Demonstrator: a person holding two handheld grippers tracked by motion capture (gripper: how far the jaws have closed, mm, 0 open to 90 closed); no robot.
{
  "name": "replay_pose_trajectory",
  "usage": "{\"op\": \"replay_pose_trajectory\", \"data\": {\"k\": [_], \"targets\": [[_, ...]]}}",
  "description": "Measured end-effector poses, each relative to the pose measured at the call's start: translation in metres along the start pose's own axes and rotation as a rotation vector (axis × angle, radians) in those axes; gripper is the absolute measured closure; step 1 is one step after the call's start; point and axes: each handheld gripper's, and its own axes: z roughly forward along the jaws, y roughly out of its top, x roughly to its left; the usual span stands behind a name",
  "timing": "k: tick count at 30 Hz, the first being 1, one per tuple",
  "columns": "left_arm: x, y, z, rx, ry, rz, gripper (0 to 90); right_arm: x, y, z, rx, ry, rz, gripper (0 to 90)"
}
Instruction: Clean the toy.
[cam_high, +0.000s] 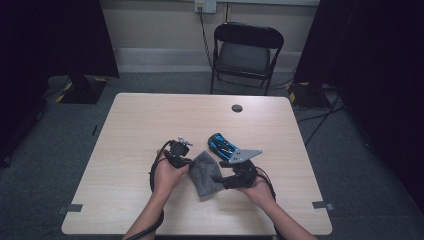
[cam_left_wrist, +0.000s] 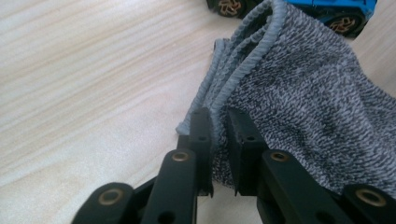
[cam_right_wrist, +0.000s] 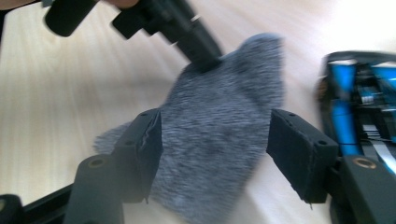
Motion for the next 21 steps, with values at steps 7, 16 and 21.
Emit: {"op": "replay_pose_trajectory", "data": {"k": [7, 16, 21], "targets": [[0.003, 0.005, -0.005, -0.088, 0.020, 0.028, 47.4, 0.004, -0.013, 0.022, 0.068, -0.004, 0.015, 34.3], [0.000, 0.018, -0.007, -0.205, -0.024, 0.058, 27.7, 0.016, -0.020, 0.032, 0.123, -0.074, -0.051, 46.5], [-0.004, 0.026, -0.004, -0.234, -0.040, 0.072, 23.6, 0.024, -0.017, 0.031, 0.151, -0.071, -0.063, 74.5]]}}
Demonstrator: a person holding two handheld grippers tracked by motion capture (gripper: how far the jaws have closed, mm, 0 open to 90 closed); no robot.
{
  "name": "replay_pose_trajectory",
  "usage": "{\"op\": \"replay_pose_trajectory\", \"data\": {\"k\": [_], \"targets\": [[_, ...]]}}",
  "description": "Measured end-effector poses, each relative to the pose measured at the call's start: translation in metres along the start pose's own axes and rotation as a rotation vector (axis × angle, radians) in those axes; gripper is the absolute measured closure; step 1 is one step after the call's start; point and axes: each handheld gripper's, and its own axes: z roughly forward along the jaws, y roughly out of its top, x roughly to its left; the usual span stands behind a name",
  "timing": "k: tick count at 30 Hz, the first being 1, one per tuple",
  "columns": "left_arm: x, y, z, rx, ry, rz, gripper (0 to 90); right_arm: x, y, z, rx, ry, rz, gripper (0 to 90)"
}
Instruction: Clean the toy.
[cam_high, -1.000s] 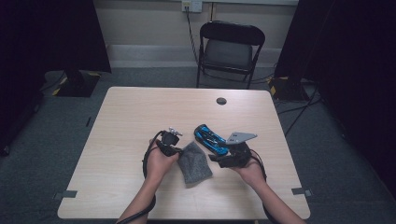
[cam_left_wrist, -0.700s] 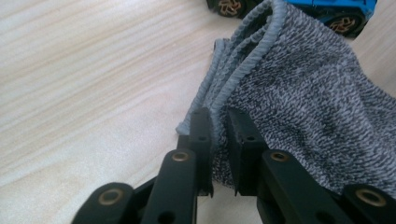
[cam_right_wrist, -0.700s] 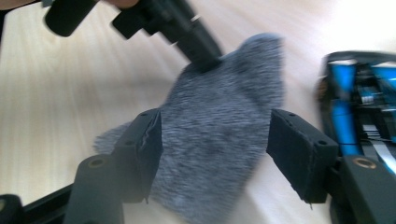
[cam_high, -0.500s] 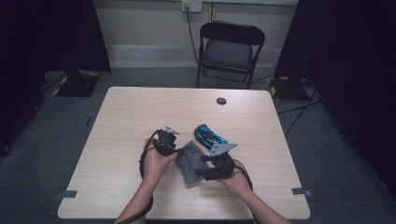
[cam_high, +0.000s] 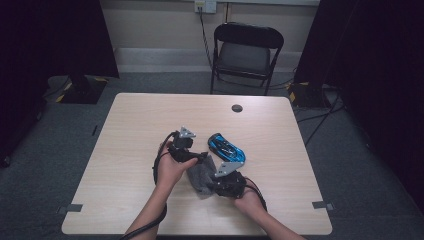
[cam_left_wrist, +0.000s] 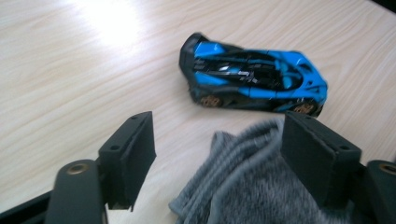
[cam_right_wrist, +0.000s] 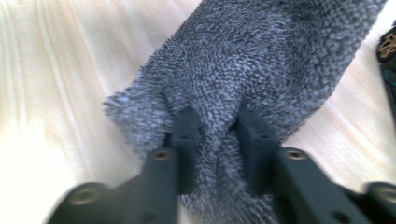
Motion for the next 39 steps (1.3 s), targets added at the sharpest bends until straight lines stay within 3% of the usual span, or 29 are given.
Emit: {"op": "replay_pose_trajectory", "data": {"k": [2, 5, 7, 8, 11, 15, 21, 26, 29, 32, 39], "targets": [[-0.002, 0.003, 0.002, -0.010, -0.021, 0.013, 21.1, -0.002, -0.001, -0.001, -0.008, 0.015, 0.035, 77.0], [-0.003, 0.008, 0.001, -0.030, -0.052, 0.066, 20.5, -0.004, -0.006, -0.010, -0.028, 0.039, 0.088, 77.7], [-0.002, 0.013, 0.000, -0.039, -0.054, 0.078, 19.5, -0.006, -0.008, -0.022, -0.043, 0.026, 0.079, 77.8], [-0.001, 0.015, 0.001, -0.049, -0.052, 0.079, 19.5, -0.009, -0.008, -0.033, -0.060, 0.033, 0.100, 77.7], [-0.002, 0.021, 0.003, -0.042, -0.026, 0.098, 19.9, -0.016, -0.012, -0.060, -0.096, 0.002, 0.114, 77.7], [-0.010, 0.026, 0.013, -0.034, -0.052, 0.106, 20.1, -0.031, -0.023, -0.091, -0.142, -0.039, 0.166, 77.6], [-0.024, 0.032, 0.036, -0.008, -0.097, 0.117, 20.8, -0.059, -0.037, -0.121, -0.186, -0.094, 0.243, 77.6], [-0.031, 0.037, 0.053, 0.007, -0.115, 0.130, 20.7, -0.084, -0.044, -0.143, -0.221, -0.173, 0.298, 77.6], [-0.034, 0.038, 0.062, 0.015, -0.120, 0.145, 20.8, -0.101, -0.052, -0.148, -0.214, -0.233, 0.333, 77.3], [-0.038, 0.038, 0.072, 0.041, -0.124, 0.156, 20.7, -0.116, -0.061, -0.143, -0.187, -0.267, 0.374, 77.1], [-0.041, 0.035, 0.087, 0.077, -0.104, 0.177, 19.9, -0.132, -0.073, -0.116, -0.149, -0.285, 0.432, 76.4]]}}
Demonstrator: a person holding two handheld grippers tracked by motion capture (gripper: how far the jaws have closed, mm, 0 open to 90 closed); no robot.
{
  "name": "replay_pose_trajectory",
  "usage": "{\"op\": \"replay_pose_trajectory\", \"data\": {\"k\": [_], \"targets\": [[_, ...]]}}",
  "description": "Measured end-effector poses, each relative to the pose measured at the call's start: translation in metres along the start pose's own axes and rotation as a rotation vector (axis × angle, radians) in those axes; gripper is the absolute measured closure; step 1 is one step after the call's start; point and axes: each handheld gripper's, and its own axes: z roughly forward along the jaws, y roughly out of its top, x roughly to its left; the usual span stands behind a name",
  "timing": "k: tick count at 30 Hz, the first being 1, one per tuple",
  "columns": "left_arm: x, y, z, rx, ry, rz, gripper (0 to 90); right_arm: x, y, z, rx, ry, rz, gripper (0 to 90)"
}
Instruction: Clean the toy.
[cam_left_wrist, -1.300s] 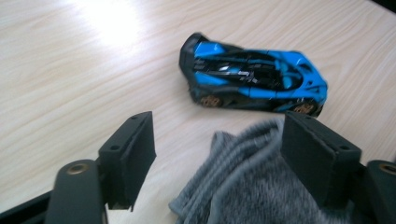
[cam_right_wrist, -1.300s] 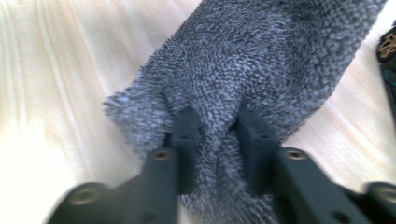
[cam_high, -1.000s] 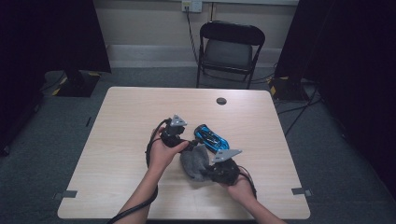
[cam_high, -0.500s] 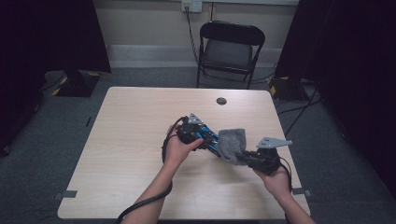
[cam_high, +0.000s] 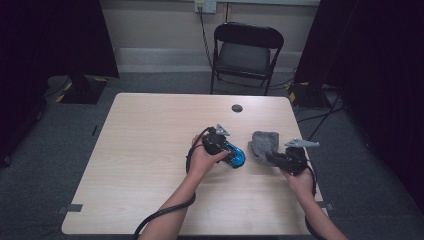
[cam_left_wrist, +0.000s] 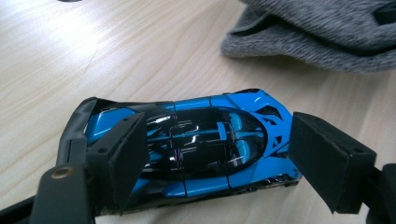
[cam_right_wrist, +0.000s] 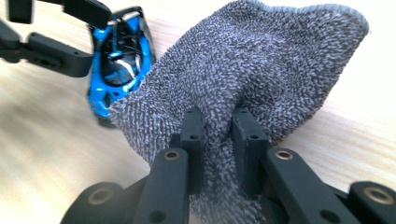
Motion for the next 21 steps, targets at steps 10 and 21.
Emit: {"op": "replay_pose_trajectory", "data": {"k": [10, 21], "targets": [[-0.001, -0.007, 0.008, 0.007, 0.068, 0.055, 16.6, 0.001, -0.009, 0.019, 0.036, -0.008, -0.015, 75.4], [-0.002, -0.010, 0.013, -0.006, 0.097, 0.011, 6.3, 0.007, -0.015, 0.026, 0.053, -0.020, -0.031, 65.2]]}}
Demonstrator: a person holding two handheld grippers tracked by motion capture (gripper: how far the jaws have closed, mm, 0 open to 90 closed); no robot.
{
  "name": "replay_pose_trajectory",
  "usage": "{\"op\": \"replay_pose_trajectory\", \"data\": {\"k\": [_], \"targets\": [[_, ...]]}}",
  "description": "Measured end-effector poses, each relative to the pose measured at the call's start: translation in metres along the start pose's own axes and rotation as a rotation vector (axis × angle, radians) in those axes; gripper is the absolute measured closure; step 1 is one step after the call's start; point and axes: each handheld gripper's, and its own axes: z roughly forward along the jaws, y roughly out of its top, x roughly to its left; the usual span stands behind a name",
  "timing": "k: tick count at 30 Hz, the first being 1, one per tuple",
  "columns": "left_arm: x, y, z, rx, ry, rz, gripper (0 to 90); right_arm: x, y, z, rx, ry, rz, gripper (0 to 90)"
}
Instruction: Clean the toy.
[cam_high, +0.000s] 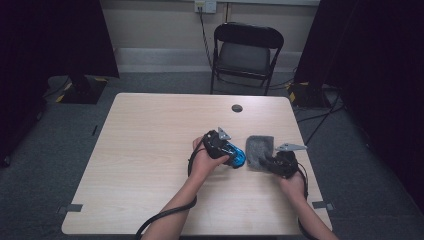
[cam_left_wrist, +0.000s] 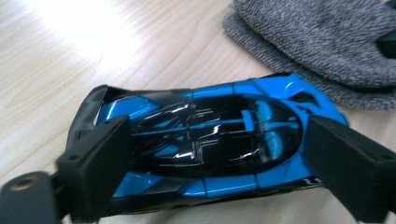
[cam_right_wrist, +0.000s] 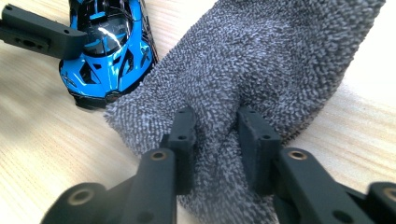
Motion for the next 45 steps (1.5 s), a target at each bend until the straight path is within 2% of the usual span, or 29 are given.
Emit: {"op": "replay_pose_trajectory", "data": {"k": [2, 5, 10, 12, 15, 18, 20, 21, 22, 23, 25, 27, 31, 35, 45], "targets": [[0.000, -0.001, 0.001, 0.001, 0.001, -0.018, 3.0, 0.002, 0.001, 0.000, 0.001, 0.000, 0.000, 60.5], [0.000, -0.001, 0.001, -0.001, 0.002, -0.018, 2.5, 0.004, 0.004, -0.002, -0.009, -0.020, -0.013, 54.0], [-0.001, 0.000, 0.002, 0.005, 0.009, -0.019, 2.6, 0.003, 0.011, -0.006, -0.036, -0.030, 0.011, 44.9], [0.000, 0.000, 0.002, 0.007, 0.008, -0.019, 2.6, 0.004, 0.015, -0.005, -0.050, -0.026, 0.015, 44.3], [-0.001, 0.000, 0.002, 0.010, 0.016, -0.016, 3.0, 0.006, 0.020, 0.002, -0.034, -0.033, 0.021, 38.9], [-0.002, 0.000, 0.002, 0.008, 0.017, -0.023, 3.1, 0.008, 0.024, 0.013, 0.005, -0.078, 0.008, 35.5], [-0.002, 0.001, 0.002, 0.008, 0.019, -0.025, 3.0, 0.010, 0.024, 0.023, 0.051, -0.099, -0.011, 38.5], [-0.002, 0.001, 0.002, 0.008, 0.018, -0.025, 3.0, 0.011, 0.023, 0.027, 0.071, -0.112, -0.042, 41.9], [-0.002, 0.001, 0.002, 0.008, 0.018, -0.025, 3.0, 0.012, 0.024, 0.028, 0.073, -0.116, -0.046, 45.6], [-0.002, 0.001, 0.002, 0.007, 0.018, -0.024, 3.0, 0.012, 0.025, 0.028, 0.082, -0.112, -0.041, 50.4], [-0.002, 0.000, 0.002, 0.002, 0.022, -0.019, 3.0, 0.012, 0.028, 0.027, 0.104, -0.083, -0.032, 67.4], [-0.002, 0.000, 0.002, 0.001, 0.021, -0.023, 3.0, 0.014, 0.028, 0.025, 0.119, -0.057, -0.045, 73.4], [-0.002, 0.001, 0.002, 0.011, 0.023, -0.021, 2.6, 0.018, 0.026, 0.022, 0.121, -0.030, -0.039, 76.1], [-0.002, 0.001, 0.002, 0.015, 0.025, -0.021, 2.5, 0.020, 0.021, 0.016, 0.120, 0.026, -0.022, 77.1], [-0.002, 0.002, 0.002, 0.028, 0.024, -0.016, 2.6, 0.037, 0.007, 0.002, 0.121, 0.124, -0.046, 77.7]]}}
